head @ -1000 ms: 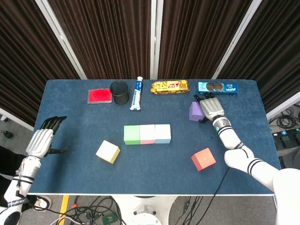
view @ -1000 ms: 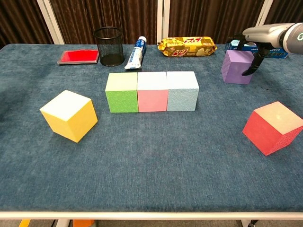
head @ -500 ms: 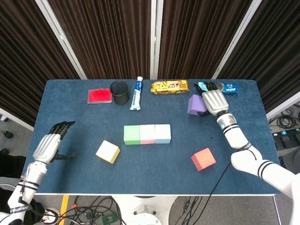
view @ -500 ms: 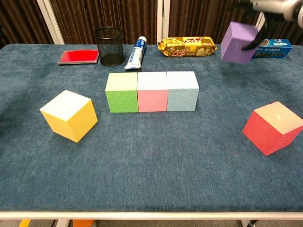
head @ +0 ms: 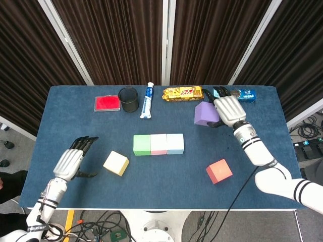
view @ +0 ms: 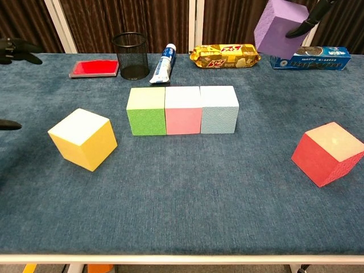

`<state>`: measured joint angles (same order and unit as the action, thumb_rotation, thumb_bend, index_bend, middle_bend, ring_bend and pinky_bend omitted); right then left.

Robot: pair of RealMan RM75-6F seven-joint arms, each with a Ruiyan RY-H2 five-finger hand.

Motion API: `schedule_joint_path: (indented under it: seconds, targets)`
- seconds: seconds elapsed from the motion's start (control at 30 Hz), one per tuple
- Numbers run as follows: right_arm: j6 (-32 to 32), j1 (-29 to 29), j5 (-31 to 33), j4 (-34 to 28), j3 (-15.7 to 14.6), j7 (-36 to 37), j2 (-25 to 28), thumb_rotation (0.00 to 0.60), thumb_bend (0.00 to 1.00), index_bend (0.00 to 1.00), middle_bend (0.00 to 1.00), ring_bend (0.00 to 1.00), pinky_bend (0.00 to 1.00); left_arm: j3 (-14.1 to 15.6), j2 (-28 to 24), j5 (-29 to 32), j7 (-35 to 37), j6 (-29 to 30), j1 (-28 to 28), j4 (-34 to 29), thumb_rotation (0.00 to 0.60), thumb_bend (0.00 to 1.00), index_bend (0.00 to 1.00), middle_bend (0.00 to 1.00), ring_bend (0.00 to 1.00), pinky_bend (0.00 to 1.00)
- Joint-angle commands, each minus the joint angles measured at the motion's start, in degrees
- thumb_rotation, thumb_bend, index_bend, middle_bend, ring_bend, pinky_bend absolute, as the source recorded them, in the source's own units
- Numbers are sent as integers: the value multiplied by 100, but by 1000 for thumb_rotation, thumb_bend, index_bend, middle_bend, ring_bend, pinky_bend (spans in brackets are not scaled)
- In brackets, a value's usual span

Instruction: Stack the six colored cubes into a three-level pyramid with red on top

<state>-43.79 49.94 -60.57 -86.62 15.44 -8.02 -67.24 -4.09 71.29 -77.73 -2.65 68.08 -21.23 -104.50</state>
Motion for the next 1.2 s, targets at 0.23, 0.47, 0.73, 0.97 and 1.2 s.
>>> schedule_joint_path:
  seconds: [0.23,0.47,0.73,0.97,1.2]
  targets:
    - [500,262,-522,-899,-102,26,391,600,127,0,538,20,0,118,-39,-142,399,133,158,274,600,94,79,106,0,49]
    - [936,592,-747,-770,-182,104,234,600,127,0,524,20,0,136,-46,-222,643,193,220,453,600,94,79,106,0,49]
    - [999,835,-763,-442,-173,166,-42,600,127,0,516,35,0,96,-62,-200,899,185,244,637,600,94,79,106,0,49]
    - [719,1095,381,-865,-336,-788,-114,600,127,0,519,42,0,104,-108,-251,1199,136,254,793,600,94,79,106,0,49]
    - [99,1573,1712,-1445,-603,-2059,-164,600,127,0,520,42,0,167,-165,-483,1581,193,293,947,600,94,79,106,0,48]
